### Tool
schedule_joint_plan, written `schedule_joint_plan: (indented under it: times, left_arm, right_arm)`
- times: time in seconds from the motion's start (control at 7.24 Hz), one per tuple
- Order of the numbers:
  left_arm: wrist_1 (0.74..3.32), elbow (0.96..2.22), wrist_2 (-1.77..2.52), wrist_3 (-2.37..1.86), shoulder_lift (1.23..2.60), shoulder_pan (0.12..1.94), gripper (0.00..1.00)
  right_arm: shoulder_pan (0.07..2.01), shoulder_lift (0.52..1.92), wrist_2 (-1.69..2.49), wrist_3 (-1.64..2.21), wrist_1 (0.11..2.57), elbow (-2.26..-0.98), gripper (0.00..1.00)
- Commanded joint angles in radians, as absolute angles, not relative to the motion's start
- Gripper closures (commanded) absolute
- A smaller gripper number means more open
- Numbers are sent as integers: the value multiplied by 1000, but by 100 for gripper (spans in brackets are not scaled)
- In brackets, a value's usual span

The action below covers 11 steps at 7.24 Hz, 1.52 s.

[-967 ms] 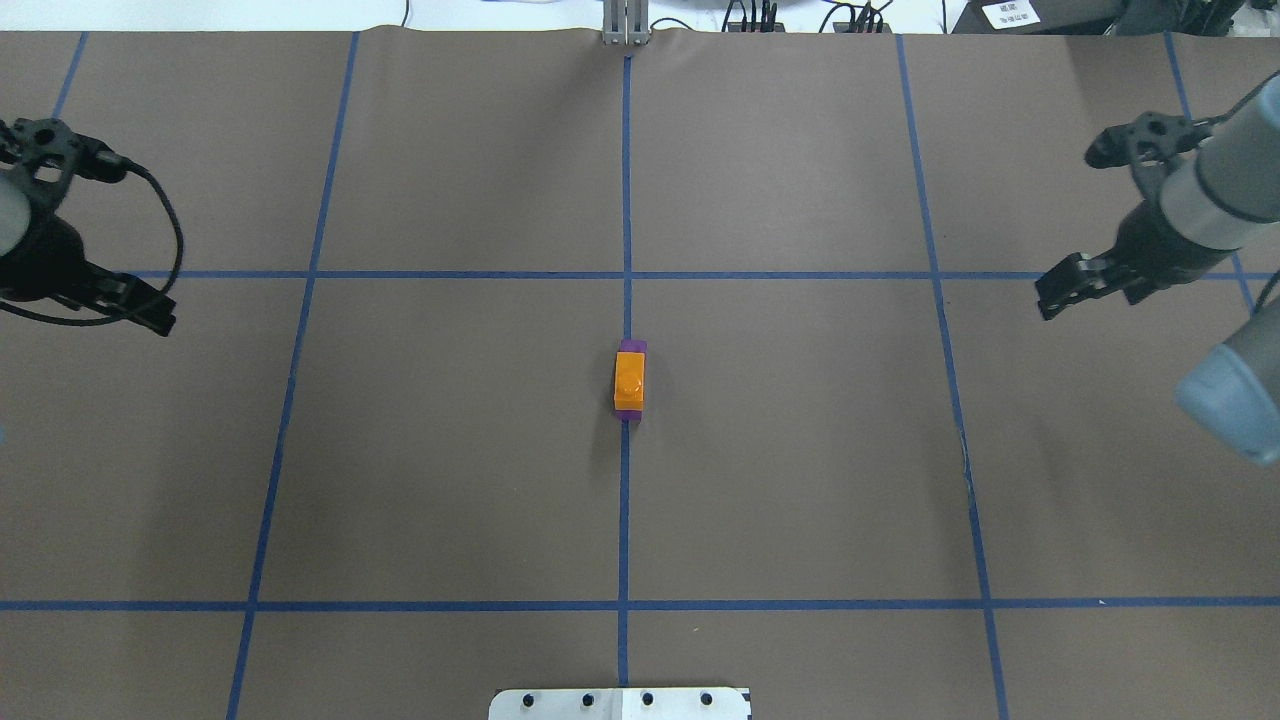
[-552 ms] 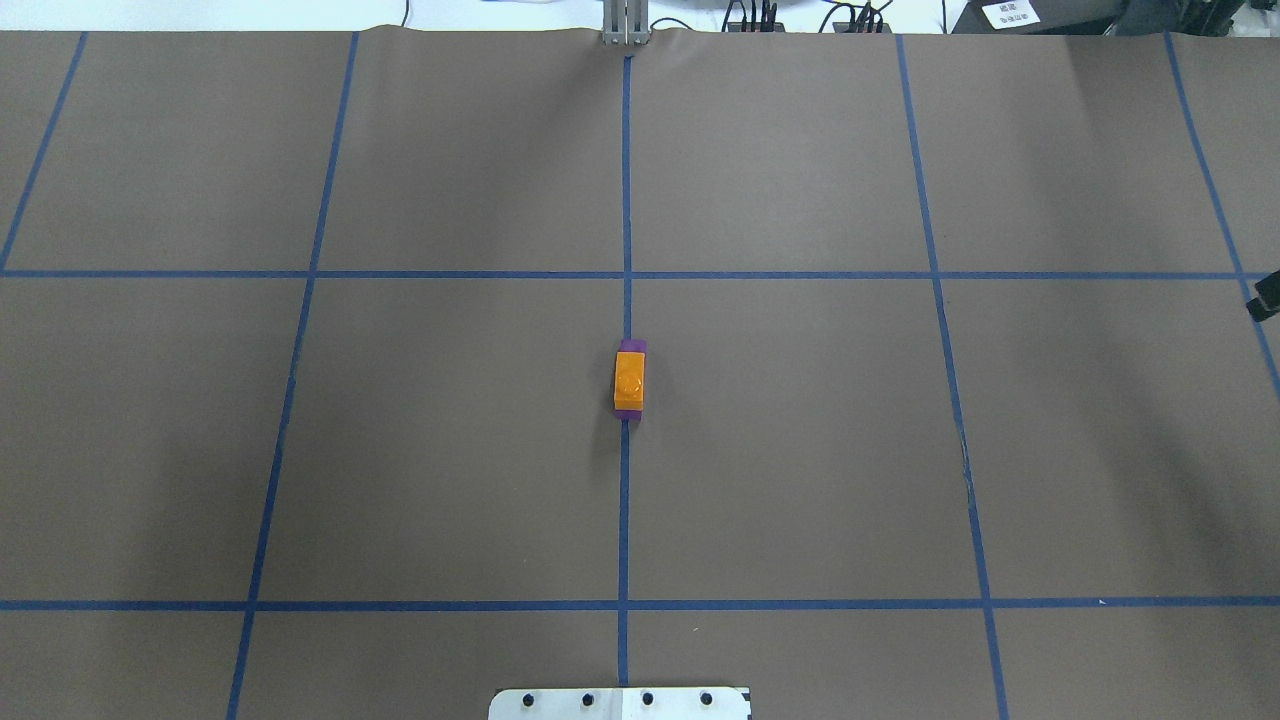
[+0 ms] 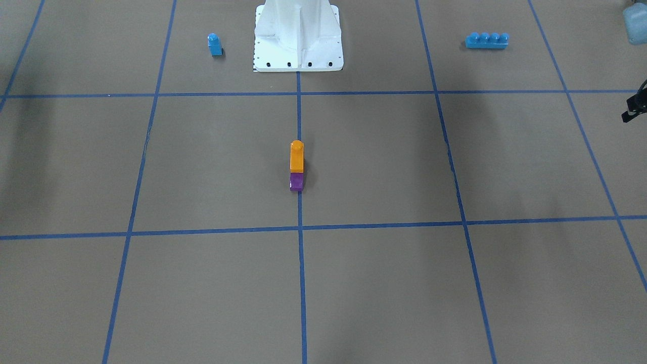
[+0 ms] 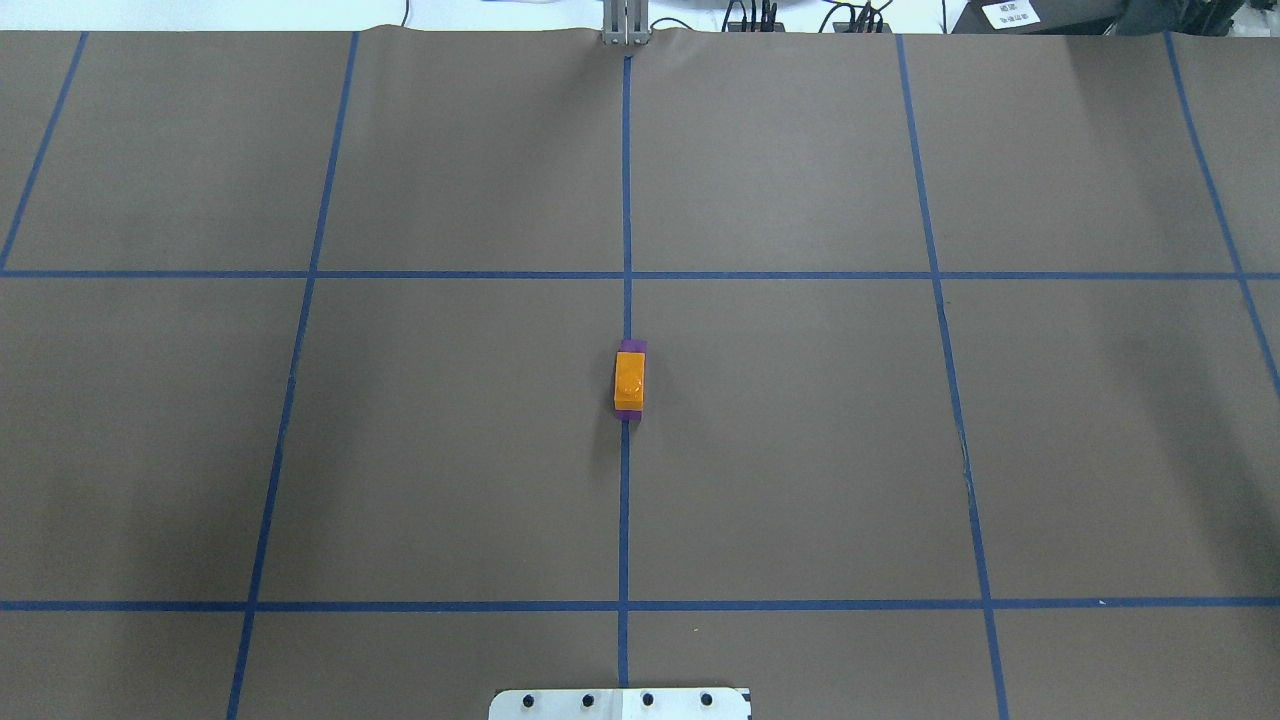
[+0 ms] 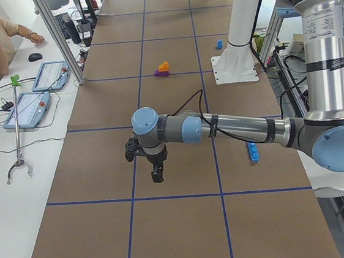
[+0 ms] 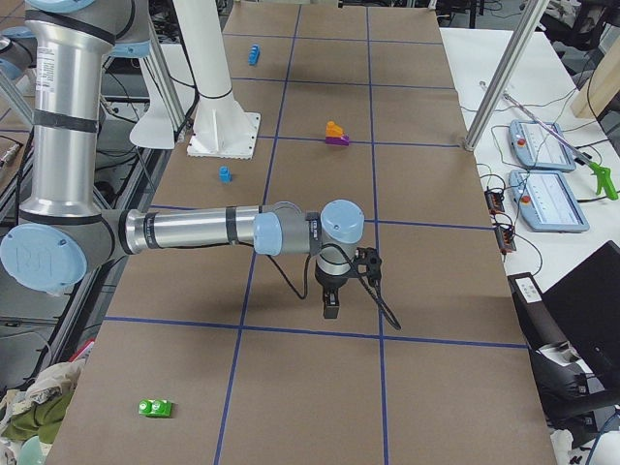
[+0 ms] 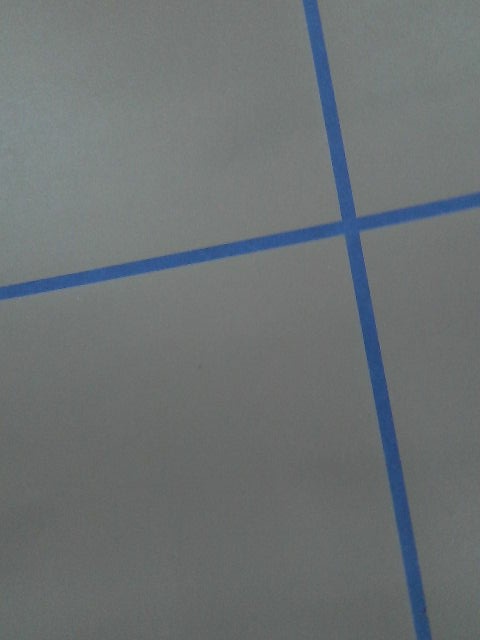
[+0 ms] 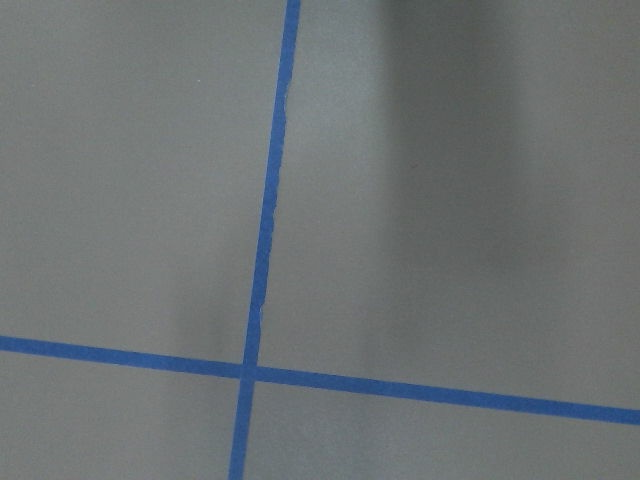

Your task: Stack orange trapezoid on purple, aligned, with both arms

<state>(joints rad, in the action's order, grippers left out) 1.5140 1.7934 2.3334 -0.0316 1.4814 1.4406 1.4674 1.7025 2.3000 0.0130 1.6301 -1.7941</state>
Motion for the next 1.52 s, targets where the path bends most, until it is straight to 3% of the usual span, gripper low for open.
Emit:
schedule_joint_plan:
  times: [0.0,1.38]
  left_arm:
    - [1514,1773,2367,-26,1479,1474,0]
    - [1517,1789,2356,-35,1476,1474,0]
  right_arm:
    - [1477,1695,2306,8,1637,-1787,0]
    - [1477,1692,2306,11,1641,-1789,0]
